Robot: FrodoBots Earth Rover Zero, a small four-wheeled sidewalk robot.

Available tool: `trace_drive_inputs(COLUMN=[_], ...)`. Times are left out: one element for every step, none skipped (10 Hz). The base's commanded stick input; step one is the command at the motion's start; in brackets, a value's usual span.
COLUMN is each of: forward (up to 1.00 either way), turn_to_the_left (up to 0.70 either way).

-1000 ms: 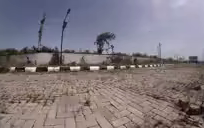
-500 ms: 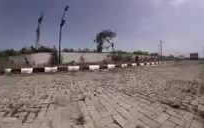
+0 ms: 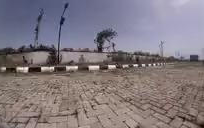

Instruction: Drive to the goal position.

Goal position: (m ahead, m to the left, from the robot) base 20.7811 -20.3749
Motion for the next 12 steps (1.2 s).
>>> trace_drive_inputs(forward=[1.00, 1.00, 1.00, 1.00, 1.00, 1.00, 1.00, 1.00, 1.00, 1.00, 1.00, 1.00], turn_to_the_left=[-0.40, -0.40, -0.40, -0.40, -0.40, -0.40, -0.40, -0.40, -0.40, -0.36, -0.21, -0.10])
